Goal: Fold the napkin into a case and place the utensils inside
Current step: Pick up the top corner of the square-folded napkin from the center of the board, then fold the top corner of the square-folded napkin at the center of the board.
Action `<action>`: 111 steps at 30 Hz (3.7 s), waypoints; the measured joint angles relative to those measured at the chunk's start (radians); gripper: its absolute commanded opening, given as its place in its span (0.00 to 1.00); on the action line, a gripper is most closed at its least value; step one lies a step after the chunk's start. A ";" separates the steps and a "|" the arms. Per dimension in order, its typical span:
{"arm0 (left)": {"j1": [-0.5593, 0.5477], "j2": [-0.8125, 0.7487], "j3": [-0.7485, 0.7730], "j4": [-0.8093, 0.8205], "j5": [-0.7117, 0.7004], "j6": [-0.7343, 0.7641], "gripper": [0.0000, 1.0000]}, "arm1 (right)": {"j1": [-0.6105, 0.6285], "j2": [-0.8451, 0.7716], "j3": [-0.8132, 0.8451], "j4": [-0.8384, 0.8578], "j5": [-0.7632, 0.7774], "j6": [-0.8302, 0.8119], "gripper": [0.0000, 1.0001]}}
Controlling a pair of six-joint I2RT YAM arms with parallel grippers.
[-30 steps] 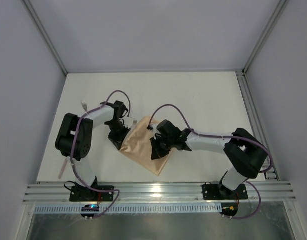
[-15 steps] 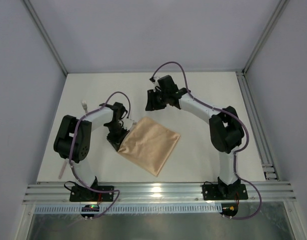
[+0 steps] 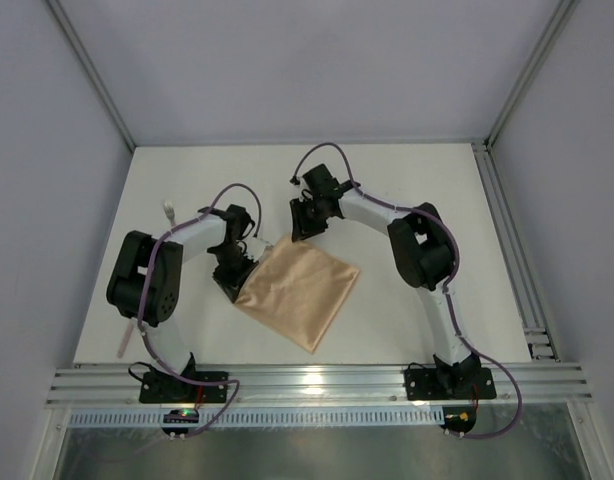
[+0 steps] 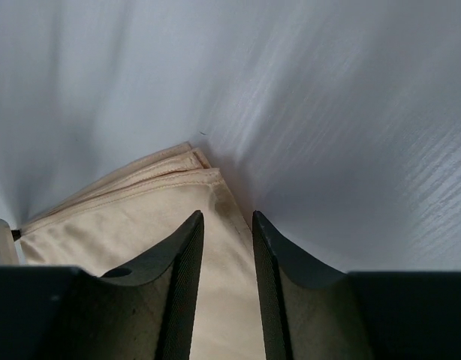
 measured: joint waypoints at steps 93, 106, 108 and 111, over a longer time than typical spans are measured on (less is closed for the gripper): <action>0.023 -0.001 -0.001 -0.001 0.012 0.023 0.05 | 0.292 -0.655 -0.794 0.181 -0.126 -0.150 0.03; 0.025 -0.006 0.006 -0.013 0.006 0.027 0.08 | 0.337 -0.663 -0.907 0.229 -0.136 -0.150 0.03; 0.028 -0.015 0.012 -0.021 0.002 0.029 0.08 | 0.340 -0.663 -0.913 0.228 -0.140 -0.151 0.03; 0.031 -0.029 0.024 -0.028 0.001 0.030 0.08 | 0.348 -0.663 -0.917 0.228 -0.146 -0.153 0.03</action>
